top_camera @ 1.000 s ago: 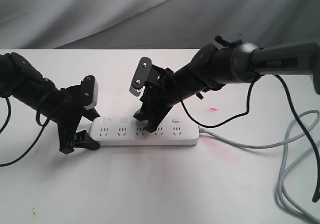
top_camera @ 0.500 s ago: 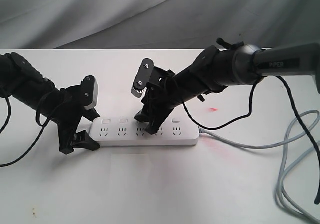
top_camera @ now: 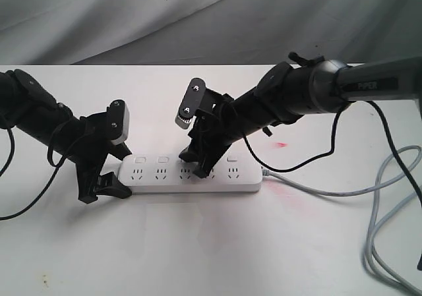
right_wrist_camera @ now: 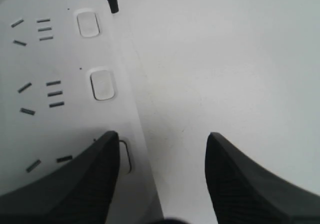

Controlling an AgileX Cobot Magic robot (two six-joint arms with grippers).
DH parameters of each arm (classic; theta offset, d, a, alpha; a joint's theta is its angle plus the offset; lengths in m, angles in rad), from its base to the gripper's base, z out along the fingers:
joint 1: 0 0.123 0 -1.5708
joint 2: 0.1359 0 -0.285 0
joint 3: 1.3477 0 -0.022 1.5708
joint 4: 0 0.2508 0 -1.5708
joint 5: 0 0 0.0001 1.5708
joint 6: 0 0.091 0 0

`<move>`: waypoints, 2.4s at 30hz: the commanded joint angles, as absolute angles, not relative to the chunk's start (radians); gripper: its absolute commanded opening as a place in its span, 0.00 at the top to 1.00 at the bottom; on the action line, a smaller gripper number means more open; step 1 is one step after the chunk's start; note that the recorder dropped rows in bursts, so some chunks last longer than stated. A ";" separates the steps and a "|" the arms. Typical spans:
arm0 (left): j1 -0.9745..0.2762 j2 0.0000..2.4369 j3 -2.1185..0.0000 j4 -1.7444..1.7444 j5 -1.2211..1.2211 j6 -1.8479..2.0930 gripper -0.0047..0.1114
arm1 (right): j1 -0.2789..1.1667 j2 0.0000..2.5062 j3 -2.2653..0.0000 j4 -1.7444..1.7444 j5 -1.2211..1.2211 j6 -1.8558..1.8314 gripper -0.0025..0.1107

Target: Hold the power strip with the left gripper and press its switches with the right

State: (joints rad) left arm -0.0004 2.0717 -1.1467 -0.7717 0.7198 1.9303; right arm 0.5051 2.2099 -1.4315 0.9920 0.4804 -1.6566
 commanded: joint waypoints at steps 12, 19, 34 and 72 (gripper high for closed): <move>-0.005 2.080 -1.145 -0.745 0.681 1.945 0.42 | 0.415 2.052 -1.367 0.969 0.559 -1.667 0.54; -0.005 2.080 -1.145 -0.745 0.681 1.945 0.42 | 0.419 2.098 -1.328 0.997 0.525 -1.719 0.54; -0.005 2.080 -1.145 -0.745 0.681 1.945 0.42 | 0.419 2.136 -1.328 1.076 0.501 -1.731 0.54; -0.005 2.080 -1.145 -0.745 0.681 1.945 0.42 | 0.419 2.153 -1.328 1.036 0.508 -1.739 0.54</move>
State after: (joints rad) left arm -0.0004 2.0717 -1.1467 -0.7717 0.7198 1.9303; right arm 0.4191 2.1393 -1.3320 1.0435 0.4965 -1.7303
